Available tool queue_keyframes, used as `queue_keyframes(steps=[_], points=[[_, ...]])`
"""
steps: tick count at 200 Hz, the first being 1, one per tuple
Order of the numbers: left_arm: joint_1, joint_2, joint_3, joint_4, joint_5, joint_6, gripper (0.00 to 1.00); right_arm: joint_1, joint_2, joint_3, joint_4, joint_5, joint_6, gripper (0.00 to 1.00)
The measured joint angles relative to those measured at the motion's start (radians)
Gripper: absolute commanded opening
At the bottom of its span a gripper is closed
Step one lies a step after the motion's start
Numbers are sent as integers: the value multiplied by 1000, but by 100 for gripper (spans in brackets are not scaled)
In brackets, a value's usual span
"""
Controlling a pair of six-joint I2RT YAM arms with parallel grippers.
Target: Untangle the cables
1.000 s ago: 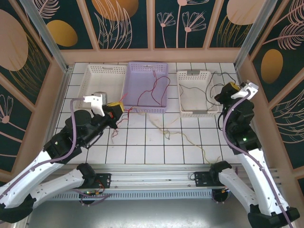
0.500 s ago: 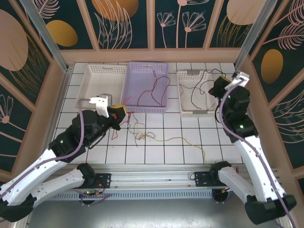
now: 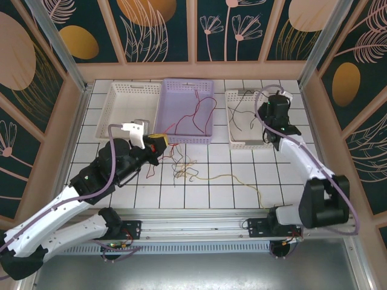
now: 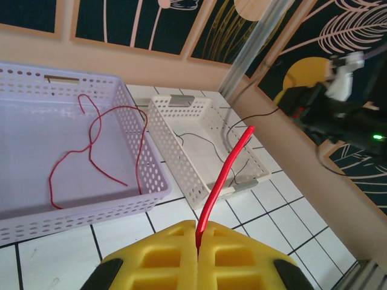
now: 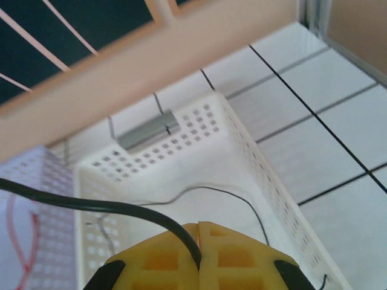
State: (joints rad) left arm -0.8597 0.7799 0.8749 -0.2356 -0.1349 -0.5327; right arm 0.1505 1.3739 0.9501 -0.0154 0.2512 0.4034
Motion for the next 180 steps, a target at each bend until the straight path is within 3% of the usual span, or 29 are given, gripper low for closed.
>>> queue_keyframes(steps=[29, 89, 129, 155, 180], points=[[0, 0, -4, 2, 4, -3, 0, -7, 96, 2, -19, -11, 17, 0], [0, 13, -4, 17, 12, -3, 0, -7, 119, 33, -65, -26, 42, 33], [0, 14, -4, 23, 23, -6, 0, -6, 117, 37, -85, -39, 48, 42], [0, 14, -4, 23, 23, -11, 0, 9, 69, 33, -100, -62, 44, 50], [0, 14, -4, 27, 27, -15, 0, 59, -90, -38, -46, -160, 24, 58]])
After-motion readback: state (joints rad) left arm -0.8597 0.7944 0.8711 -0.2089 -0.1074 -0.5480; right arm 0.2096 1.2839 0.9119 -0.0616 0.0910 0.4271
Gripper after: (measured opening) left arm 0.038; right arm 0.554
